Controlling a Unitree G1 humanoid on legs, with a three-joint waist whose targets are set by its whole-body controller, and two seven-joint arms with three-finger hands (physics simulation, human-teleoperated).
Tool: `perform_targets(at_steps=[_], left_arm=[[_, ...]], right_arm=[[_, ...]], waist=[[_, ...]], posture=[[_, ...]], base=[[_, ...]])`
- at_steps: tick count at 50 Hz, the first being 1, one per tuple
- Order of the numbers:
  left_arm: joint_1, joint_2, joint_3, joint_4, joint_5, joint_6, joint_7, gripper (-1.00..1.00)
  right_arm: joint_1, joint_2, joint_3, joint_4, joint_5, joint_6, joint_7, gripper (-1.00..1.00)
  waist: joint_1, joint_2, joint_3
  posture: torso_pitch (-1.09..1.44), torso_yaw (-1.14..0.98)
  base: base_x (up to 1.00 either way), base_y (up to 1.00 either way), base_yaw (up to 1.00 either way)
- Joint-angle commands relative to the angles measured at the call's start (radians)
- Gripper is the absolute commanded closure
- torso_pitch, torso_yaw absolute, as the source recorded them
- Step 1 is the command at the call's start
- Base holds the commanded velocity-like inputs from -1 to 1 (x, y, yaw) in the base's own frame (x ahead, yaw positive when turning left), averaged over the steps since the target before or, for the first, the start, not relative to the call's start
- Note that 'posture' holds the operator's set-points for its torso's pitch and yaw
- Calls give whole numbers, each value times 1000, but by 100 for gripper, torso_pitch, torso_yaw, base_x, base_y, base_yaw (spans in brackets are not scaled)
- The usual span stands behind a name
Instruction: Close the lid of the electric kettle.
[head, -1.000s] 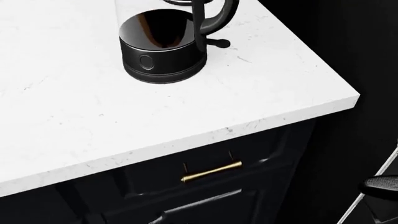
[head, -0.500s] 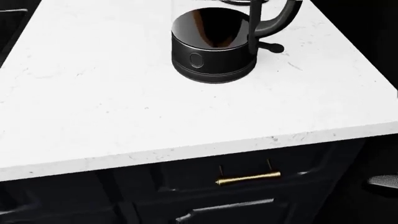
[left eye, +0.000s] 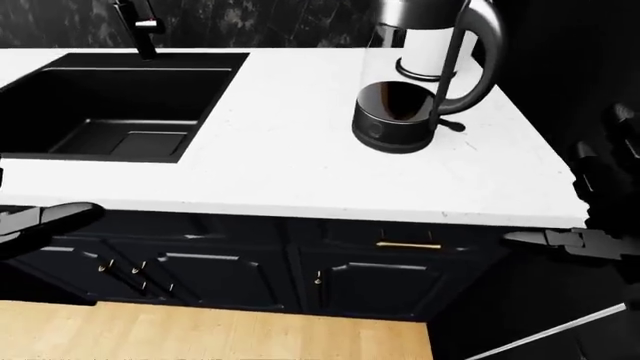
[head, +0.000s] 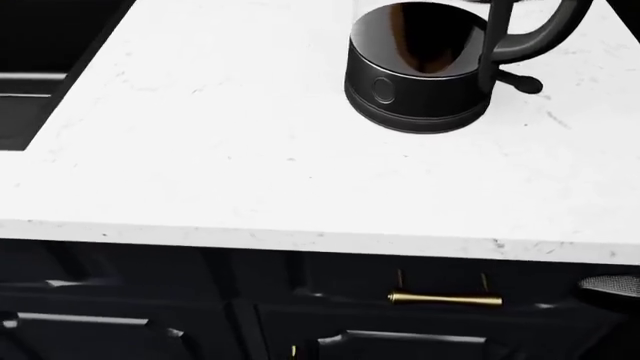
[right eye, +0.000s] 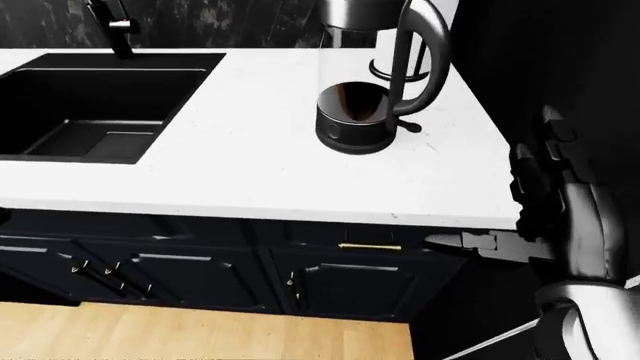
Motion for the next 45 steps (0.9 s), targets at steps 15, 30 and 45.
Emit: perform_targets(at_steps=[15,30,45], left_arm=[[-15,5,-2,-5,35,-43,-14,-100],[-15,13,9,-12,21,-30,-9,-100],[-16,16,11,-13,14,-28,-5,-100]], right_arm=[[-34,6,6,-27,-52,-16,38,-95],[-41,7,-5,-27,-38,-2,40,-95],[-38,7,-9,-26,-21,-6,34,-95]], waist=[[1,-11,-20],[3,-8,-19],[2,-18,0]], posture=[[0,0],[0,0],[0,0]], base=[[0,0,0],[0,0,0],[12,0,0]])
